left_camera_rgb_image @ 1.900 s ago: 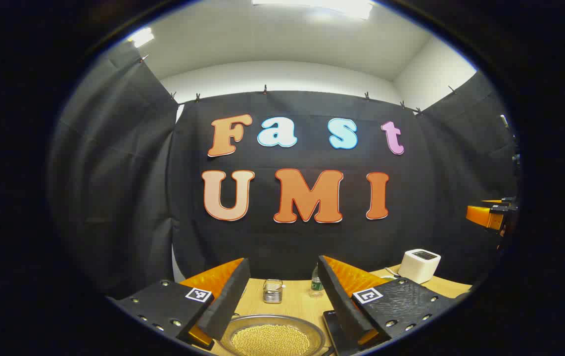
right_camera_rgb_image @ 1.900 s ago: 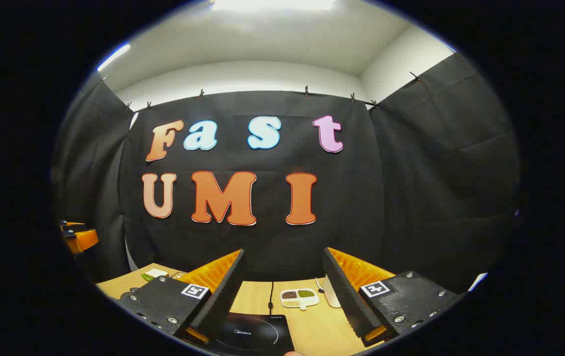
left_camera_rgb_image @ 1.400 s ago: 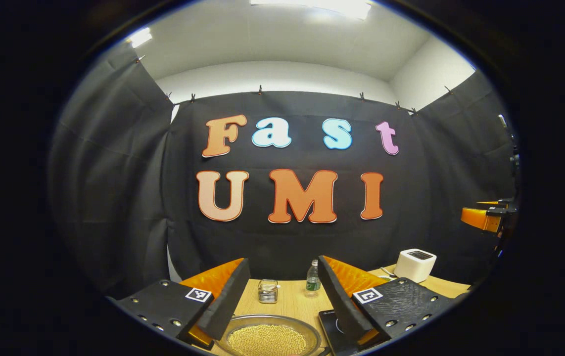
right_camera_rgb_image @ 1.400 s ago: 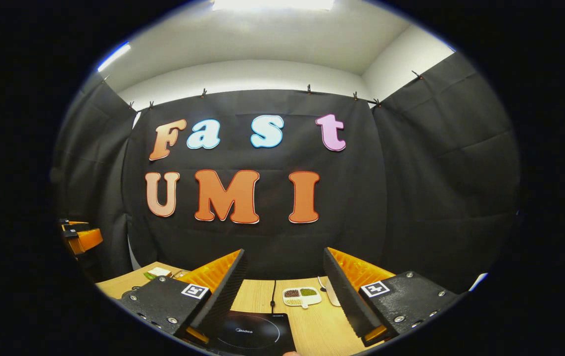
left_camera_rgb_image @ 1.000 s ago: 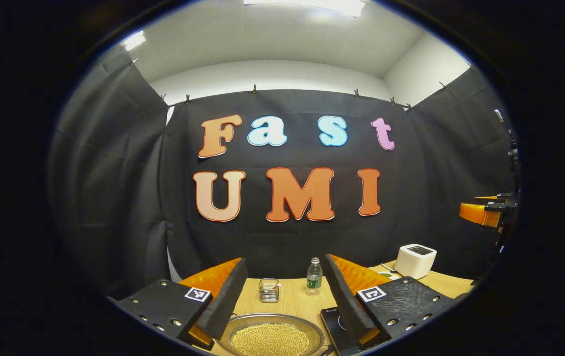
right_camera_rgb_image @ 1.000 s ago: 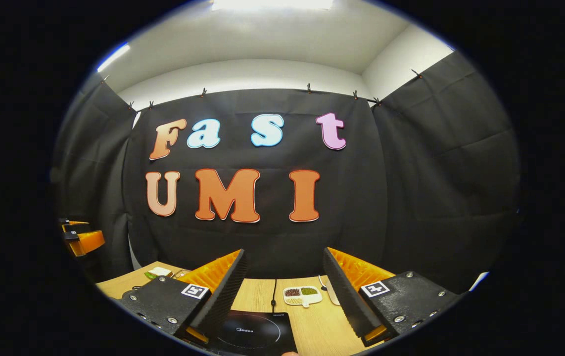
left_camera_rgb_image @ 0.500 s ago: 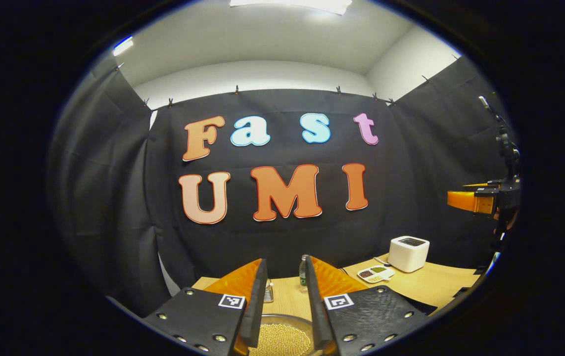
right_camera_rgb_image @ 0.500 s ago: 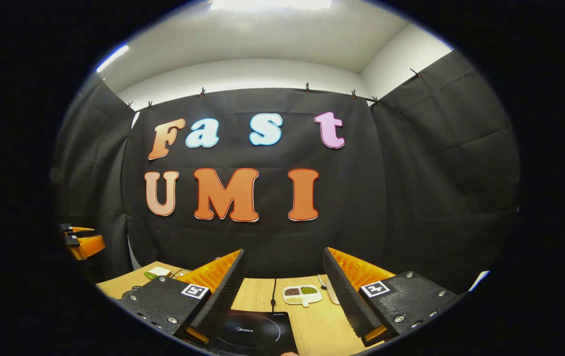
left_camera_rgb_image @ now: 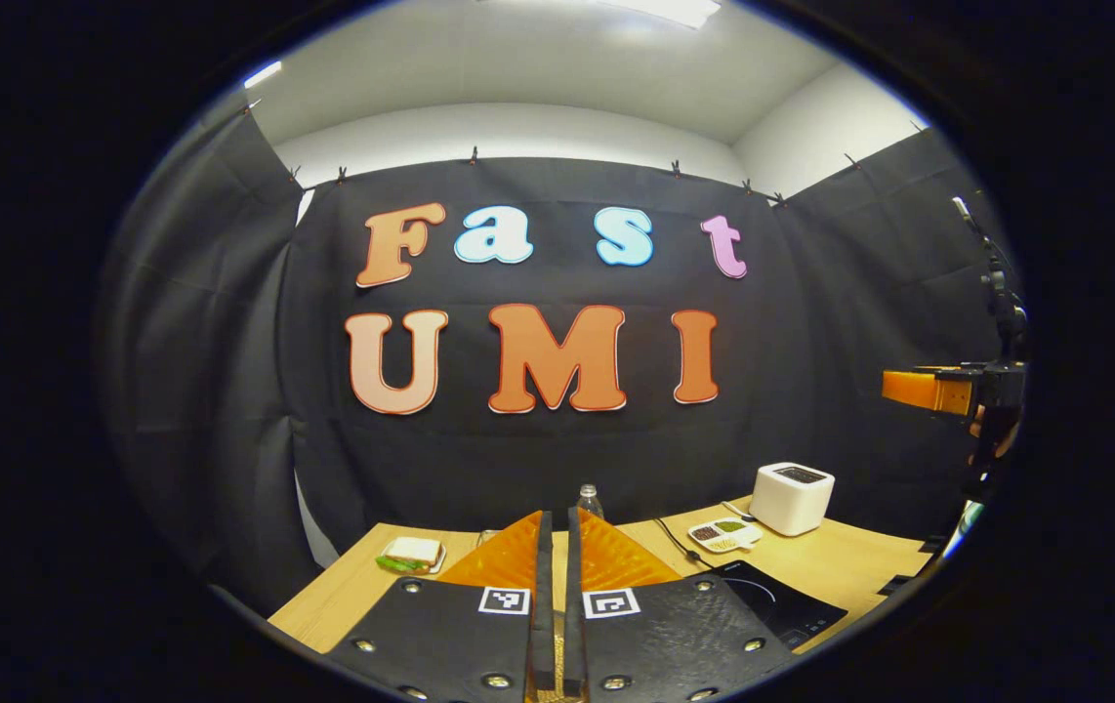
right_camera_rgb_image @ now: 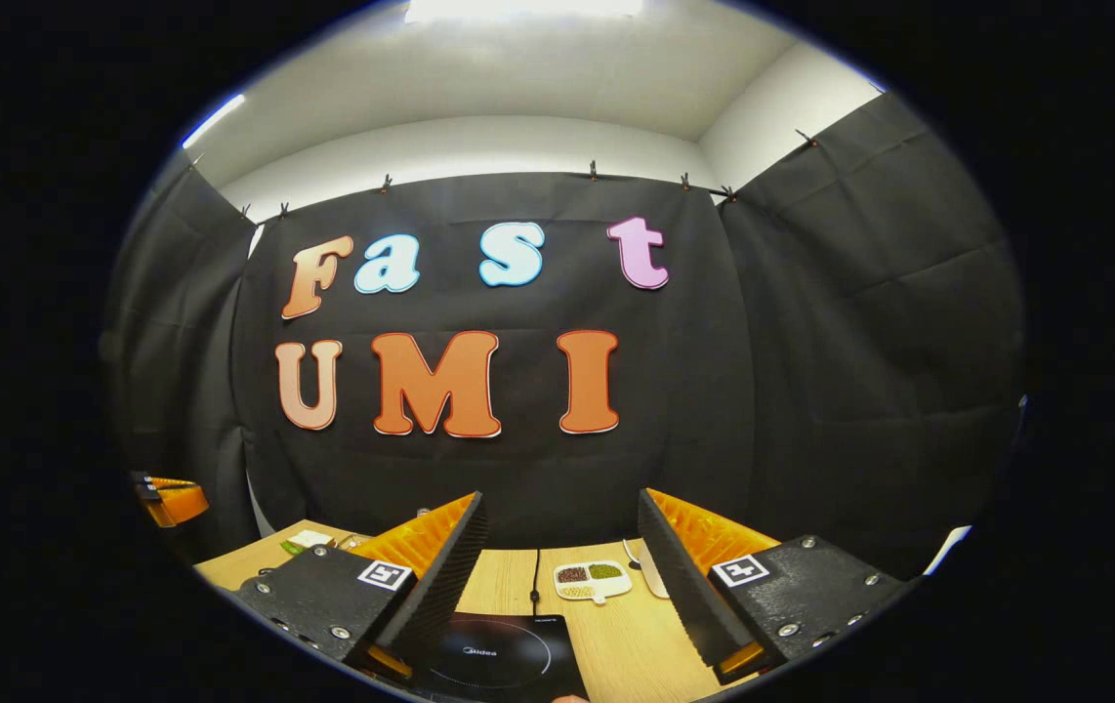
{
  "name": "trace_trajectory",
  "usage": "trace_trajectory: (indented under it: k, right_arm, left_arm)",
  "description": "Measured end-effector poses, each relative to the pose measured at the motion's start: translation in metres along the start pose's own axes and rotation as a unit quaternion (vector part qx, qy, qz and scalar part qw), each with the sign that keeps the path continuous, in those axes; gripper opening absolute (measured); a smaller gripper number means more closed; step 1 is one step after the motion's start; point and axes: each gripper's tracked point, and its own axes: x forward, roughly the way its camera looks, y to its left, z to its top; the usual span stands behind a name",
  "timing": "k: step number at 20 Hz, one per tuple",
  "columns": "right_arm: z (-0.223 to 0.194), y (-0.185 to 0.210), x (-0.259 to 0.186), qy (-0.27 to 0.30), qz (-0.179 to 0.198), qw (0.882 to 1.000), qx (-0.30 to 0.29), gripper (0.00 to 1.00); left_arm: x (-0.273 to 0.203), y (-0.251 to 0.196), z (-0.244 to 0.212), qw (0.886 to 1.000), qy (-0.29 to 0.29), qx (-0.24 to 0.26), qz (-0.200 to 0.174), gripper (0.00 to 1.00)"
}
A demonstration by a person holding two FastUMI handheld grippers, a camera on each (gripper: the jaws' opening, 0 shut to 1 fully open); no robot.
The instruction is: First push the handle of the pot to place it horizontally, then grasp the pot with both hands and set it on the induction cooktop.
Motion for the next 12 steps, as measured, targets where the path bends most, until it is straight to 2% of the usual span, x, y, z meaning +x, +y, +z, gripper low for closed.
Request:
trace_trajectory:
  k: [1,2,3,4,12]
  right_arm:
    - [-0.003,-0.001,0.001,0.002,0.0,1.0,-0.001,0.99]
    - [-0.005,-0.001,0.001,0.005,0.0,1.0,0.0,0.96]
    - [-0.006,-0.001,0.002,0.007,0.001,1.0,0.001,0.99]
    - [-0.008,-0.001,0.002,0.009,0.001,1.0,0.002,0.96]
    - [-0.012,-0.001,0.002,0.009,0.0,1.0,0.002,0.96]
  left_arm:
    - [-0.002,0.0,-0.006,1.0,0.006,-0.001,-0.003,0.05]
    - [-0.004,0.0,-0.012,1.0,0.012,0.001,-0.003,0.05]
    - [-0.007,0.0,-0.018,1.0,0.017,0.002,-0.003,0.05]
    - [-0.009,-0.002,-0.025,1.0,0.023,0.004,-0.005,0.05]
    - [-0.033,-0.012,-0.084,0.996,0.085,0.02,-0.023,0.05]
